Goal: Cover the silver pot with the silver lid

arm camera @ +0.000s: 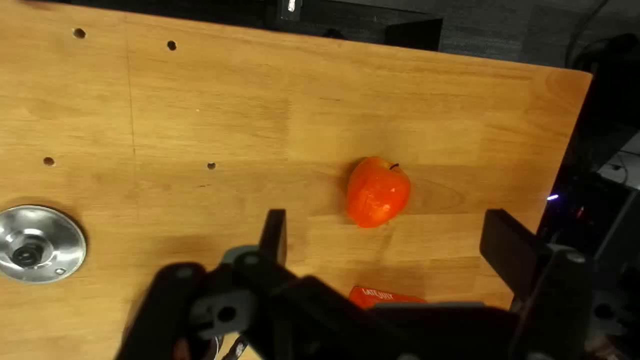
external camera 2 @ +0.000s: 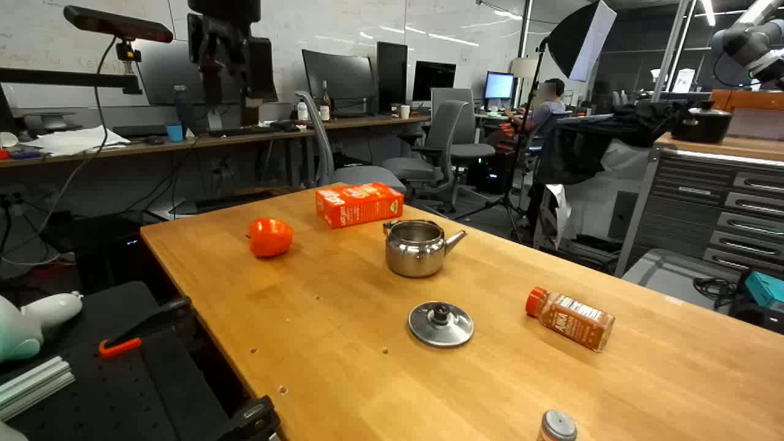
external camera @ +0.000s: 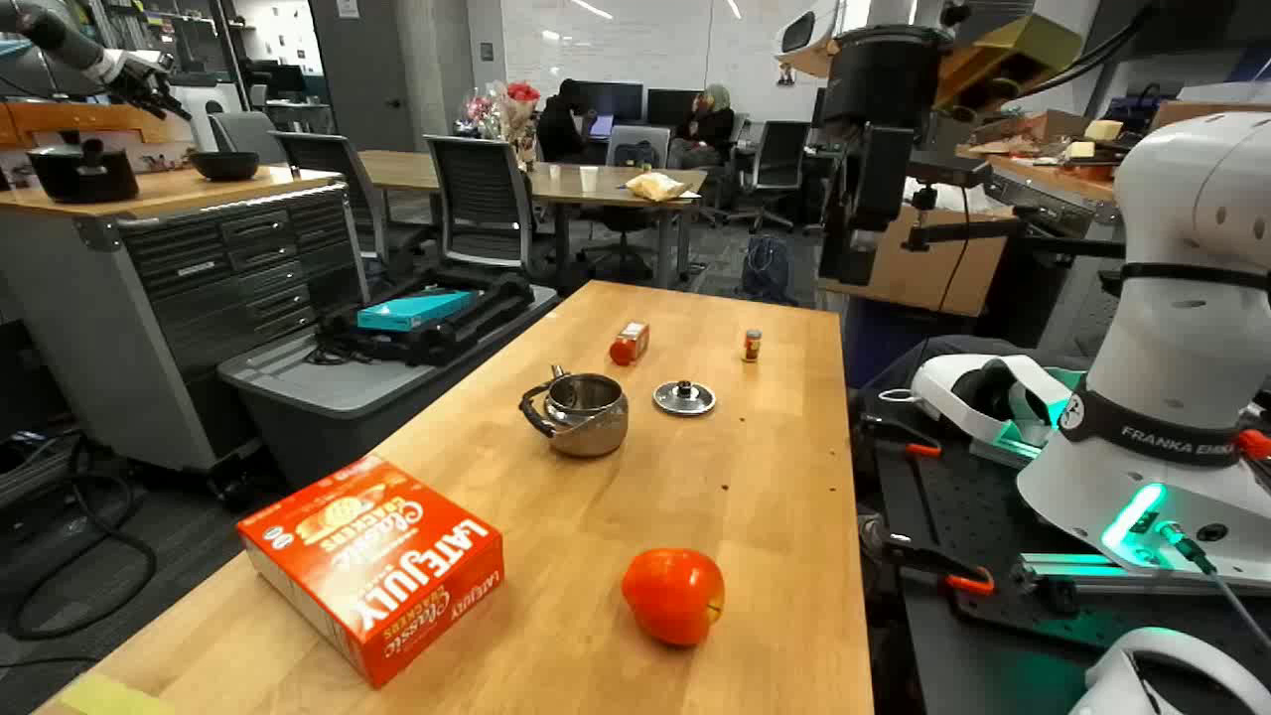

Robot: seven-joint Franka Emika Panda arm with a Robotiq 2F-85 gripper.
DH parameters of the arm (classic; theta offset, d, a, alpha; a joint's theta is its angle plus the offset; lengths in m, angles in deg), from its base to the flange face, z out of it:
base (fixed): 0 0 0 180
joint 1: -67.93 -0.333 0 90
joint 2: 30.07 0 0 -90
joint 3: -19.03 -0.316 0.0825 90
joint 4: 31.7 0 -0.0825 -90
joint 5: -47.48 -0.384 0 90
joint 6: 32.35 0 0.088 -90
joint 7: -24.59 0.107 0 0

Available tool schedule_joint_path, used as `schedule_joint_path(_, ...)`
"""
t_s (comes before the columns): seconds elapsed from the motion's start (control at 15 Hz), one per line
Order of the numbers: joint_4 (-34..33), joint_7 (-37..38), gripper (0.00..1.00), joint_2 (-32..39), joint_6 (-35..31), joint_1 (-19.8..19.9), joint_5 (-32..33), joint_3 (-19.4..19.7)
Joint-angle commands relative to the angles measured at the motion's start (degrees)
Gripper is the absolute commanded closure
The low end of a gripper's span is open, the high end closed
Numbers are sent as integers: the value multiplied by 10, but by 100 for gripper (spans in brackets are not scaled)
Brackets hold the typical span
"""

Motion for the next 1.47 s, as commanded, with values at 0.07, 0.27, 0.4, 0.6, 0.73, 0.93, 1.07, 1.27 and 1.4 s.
schedule_joint_path(0.07, -1, -4, 0, 0, 3, 7, -5, -7)
schedule_joint_path(0.27, -1, -4, 0, 0, 3, 7, -5, -7)
schedule_joint_path(0.4, -1, -4, 0, 0, 3, 7, -5, -7)
schedule_joint_path(0.6, -1, -4, 0, 0, 3, 7, -5, -7)
schedule_joint_path(0.73, -1, -4, 0, 0, 3, 7, -5, -7)
schedule_joint_path(0.93, -11, 7, 0, 14, -11, 18, -7, -5)
schedule_joint_path(1.07, -19, 16, 0, 27, -20, 29, -7, -2)
schedule_joint_path(1.27, -31, 27, 0, 54, -40, 46, -5, 0)
schedule_joint_path(1.4, -40, 30, 0, 77, -49, 56, -5, 4)
